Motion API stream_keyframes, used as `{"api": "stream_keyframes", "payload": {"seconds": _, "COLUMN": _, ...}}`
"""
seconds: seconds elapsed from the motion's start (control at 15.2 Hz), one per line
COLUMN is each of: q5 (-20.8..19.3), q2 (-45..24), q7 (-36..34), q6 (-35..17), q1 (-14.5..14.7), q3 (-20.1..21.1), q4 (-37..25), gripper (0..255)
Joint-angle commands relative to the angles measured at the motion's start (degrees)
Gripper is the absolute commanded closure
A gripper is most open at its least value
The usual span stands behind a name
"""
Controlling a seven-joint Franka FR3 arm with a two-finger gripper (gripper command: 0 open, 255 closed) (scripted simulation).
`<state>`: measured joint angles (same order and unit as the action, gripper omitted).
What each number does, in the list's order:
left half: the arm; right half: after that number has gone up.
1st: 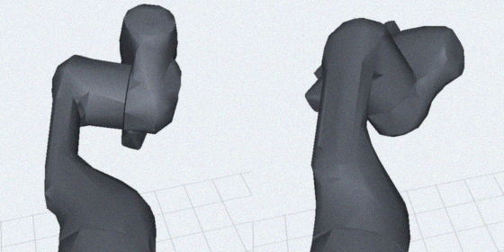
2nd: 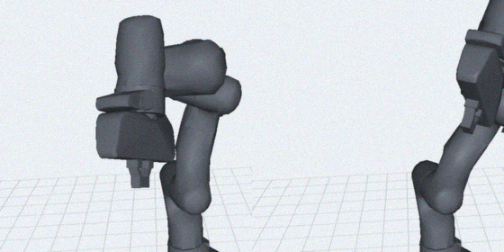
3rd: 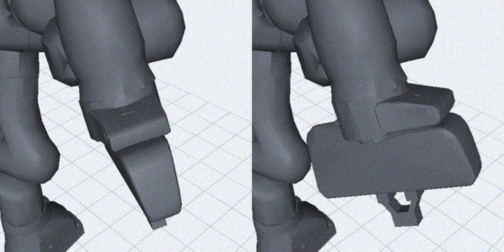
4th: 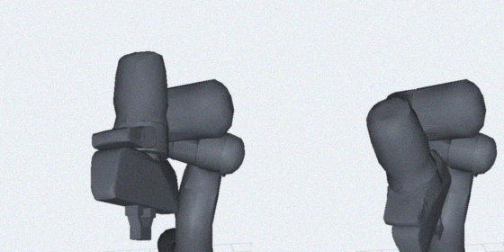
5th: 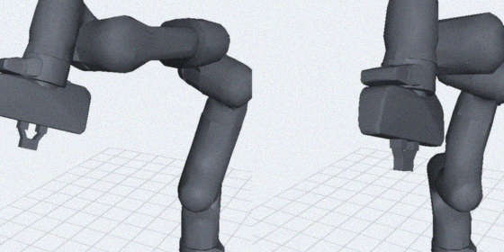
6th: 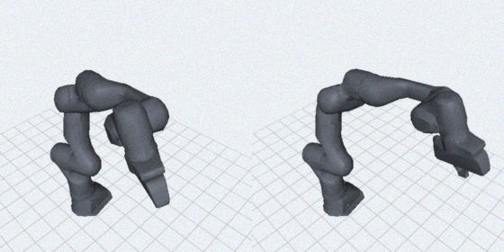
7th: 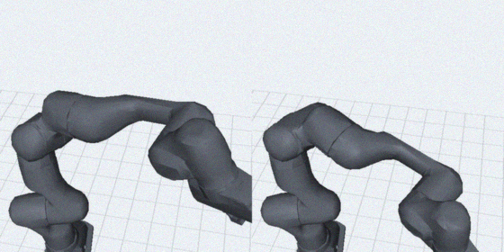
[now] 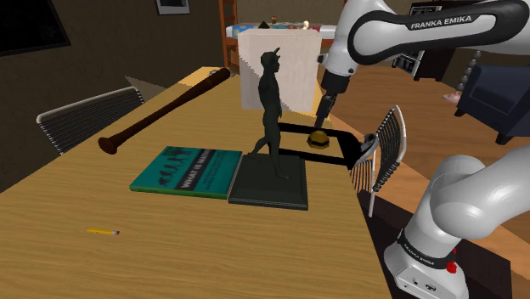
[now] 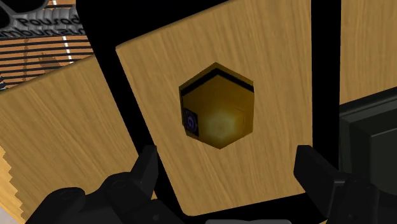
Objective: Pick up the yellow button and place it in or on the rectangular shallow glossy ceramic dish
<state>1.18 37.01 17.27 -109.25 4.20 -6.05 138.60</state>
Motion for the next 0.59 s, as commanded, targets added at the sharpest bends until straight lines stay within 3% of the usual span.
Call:
{"api": "stream_keyframes", "payload": {"seconds": 0.0, "q5": -0.1, "q2": 0.6, "q7": 0.0, "q6": 3.6, "q1": -0.1, "q3": 0.0, "q4": -3.0, "gripper": 0}}
{"api": "stream_keyframes", "payload": {"seconds": 0.53, "q5": -0.1, "q2": 0.7, "q7": -0.1, "q6": 5.2, "q1": -0.1, "q3": 0.0, "q4": -4.5, "gripper": 0}}
